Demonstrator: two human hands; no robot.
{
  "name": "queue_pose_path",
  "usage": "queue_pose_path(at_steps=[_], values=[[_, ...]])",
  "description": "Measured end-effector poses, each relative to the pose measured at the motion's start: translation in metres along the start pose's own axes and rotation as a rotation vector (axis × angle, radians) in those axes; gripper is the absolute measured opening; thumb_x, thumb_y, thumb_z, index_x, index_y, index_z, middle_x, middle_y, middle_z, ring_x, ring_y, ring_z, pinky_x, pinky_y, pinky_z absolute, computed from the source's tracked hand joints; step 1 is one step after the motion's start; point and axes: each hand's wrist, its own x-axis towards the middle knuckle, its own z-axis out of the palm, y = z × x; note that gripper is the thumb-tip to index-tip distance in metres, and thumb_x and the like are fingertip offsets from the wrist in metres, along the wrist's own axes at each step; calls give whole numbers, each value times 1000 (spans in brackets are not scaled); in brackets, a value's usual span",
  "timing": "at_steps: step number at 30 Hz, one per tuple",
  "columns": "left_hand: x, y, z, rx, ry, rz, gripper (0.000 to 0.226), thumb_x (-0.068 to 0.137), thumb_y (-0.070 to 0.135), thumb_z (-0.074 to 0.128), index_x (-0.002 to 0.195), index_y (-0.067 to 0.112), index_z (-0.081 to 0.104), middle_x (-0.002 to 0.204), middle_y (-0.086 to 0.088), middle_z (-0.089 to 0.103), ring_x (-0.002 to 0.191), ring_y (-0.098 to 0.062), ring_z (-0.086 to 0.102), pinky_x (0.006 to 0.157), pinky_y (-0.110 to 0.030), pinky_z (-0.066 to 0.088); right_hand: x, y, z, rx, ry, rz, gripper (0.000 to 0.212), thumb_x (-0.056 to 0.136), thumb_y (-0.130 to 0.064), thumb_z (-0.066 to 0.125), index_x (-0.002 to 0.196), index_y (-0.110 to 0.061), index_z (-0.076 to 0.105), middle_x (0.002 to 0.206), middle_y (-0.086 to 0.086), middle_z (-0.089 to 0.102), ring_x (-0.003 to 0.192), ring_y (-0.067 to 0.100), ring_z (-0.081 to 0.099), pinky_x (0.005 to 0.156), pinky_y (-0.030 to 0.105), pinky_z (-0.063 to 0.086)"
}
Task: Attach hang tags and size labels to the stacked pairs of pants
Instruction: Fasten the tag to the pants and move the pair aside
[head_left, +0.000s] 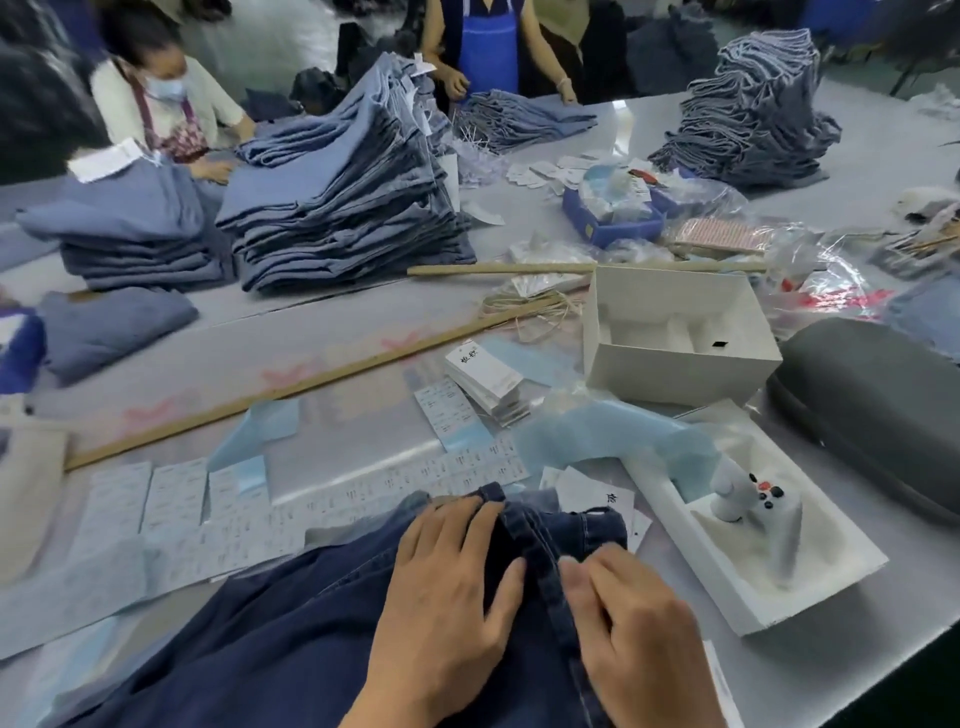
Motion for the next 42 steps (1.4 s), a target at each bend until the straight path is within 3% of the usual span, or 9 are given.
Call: queue_pose_path(at_steps=[5, 9, 12, 14, 17, 23, 35, 39, 42], values=[[5, 0, -4, 36, 38, 20, 54, 94, 55, 45, 135, 24, 62, 133, 6, 63, 123, -18, 61, 111, -36, 29, 115, 36, 58, 178, 2, 89, 26, 102, -31, 53, 87, -16, 68, 82, -2, 66, 64, 12, 54, 60, 22, 40], [4, -4, -1, 46, 104, 35, 52, 90, 54, 50, 128, 23, 67, 127, 5, 67, 116, -17, 66, 108, -34, 33, 187, 66, 156, -59, -694, 146, 23, 99, -19, 54, 111, -21, 74, 113, 0, 73, 95, 20, 67, 82, 33, 54], [8, -5, -1, 25, 110, 46, 50, 85, 55, 53, 120, 26, 73, 118, 7, 71, 105, -14, 70, 102, -31, 39, 193, 75, 216, -338, -927, -9, 26, 96, -9, 50, 111, -13, 71, 114, 9, 71, 100, 27, 67, 80, 35, 56], [18, -4, -3, -10, 58, 9, 47, 80, 58, 52, 108, 30, 77, 104, 11, 74, 89, -11, 73, 87, -28, 50, 193, 74, 243, -450, -930, -98, 28, 94, 0, 47, 110, -8, 67, 110, 13, 70, 97, 29, 67, 72, 34, 52], [49, -1, -14, -2, -66, -95, 36, 82, 59, 46, 87, 34, 73, 84, 12, 68, 69, -12, 68, 57, -31, 53, 205, 73, 274, -553, -890, -186, 30, 91, 9, 46, 112, -4, 63, 112, 16, 67, 102, 33, 67, 82, 41, 51], [96, -28, -5, -105, -200, -269, 39, 104, 57, 22, 104, 27, 48, 109, -1, 62, 101, -26, 59, 88, -40, 46, 212, 79, 315, -769, -882, -306, 31, 92, 8, 52, 115, -9, 65, 111, 9, 70, 102, 28, 69, 74, 35, 50], [93, -32, 0, -153, -138, -296, 34, 102, 58, 26, 109, 32, 48, 108, 10, 59, 99, -14, 56, 78, -33, 37, 196, 97, 322, -783, -820, -416, 24, 92, 1, 58, 114, -8, 59, 99, 8, 74, 89, 27, 73, 63, 31, 46], [91, -33, 0, -209, -119, -308, 31, 102, 58, 28, 108, 34, 47, 105, 12, 58, 96, -10, 53, 79, -32, 41, 206, 93, 310, -542, -788, -184, 15, 99, -14, 49, 111, -13, 58, 100, 8, 71, 84, 28, 65, 66, 33, 43], [89, -35, -1, -286, -99, -331, 26, 100, 58, 32, 113, 39, 45, 103, 16, 55, 92, -7, 52, 80, -29, 42, 228, 83, 275, -164, -665, 140, 13, 95, -30, 59, 89, -18, 60, 84, 1, 66, 77, 23, 57, 66, 31, 41]])
